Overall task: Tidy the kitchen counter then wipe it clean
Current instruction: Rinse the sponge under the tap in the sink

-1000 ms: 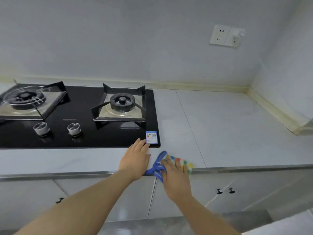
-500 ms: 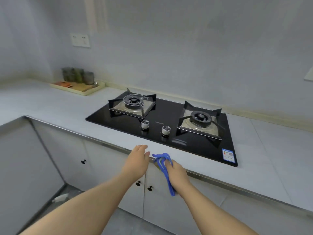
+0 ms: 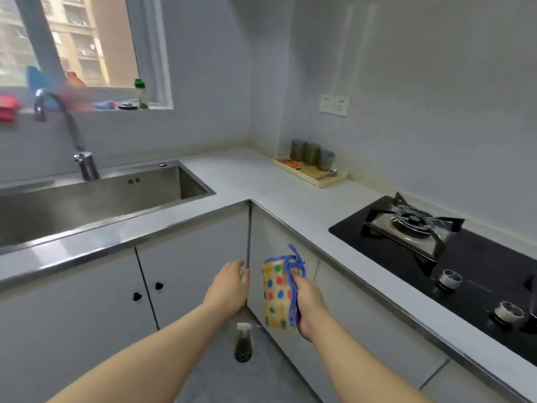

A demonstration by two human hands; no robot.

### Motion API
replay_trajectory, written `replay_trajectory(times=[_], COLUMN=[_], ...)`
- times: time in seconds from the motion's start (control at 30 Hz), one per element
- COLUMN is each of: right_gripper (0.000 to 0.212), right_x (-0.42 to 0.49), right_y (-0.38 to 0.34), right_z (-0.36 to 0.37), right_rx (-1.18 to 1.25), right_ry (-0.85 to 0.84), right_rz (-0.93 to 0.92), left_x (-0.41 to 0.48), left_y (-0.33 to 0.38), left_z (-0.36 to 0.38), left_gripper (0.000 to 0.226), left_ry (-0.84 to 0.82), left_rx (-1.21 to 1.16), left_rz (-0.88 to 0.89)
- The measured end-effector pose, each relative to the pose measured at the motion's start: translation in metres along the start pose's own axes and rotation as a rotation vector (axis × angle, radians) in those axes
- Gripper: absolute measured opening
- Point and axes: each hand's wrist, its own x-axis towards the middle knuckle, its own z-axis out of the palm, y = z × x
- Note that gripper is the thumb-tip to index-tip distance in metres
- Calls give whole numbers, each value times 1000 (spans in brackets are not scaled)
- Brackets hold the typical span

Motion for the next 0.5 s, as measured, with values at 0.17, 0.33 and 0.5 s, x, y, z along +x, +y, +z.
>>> replay_trajectory(times=[0.17, 0.33, 0.5], right_gripper=[40, 41, 43], right_x=[45, 104, 165], right_y=[2, -8, -36], right_z=[90, 173, 242], right_rx=[-36, -36, 13], right_ry=[-176, -311, -458], right_rz=[68, 119, 158], left_x=[26, 67, 134], left_y=[-71, -111, -134], left_z=[-56, -109, -158], left_gripper=[46, 42, 37], left_ry=[125, 229, 266], left_rx=[-34, -106, -268], left_rz=[-160, -297, -431])
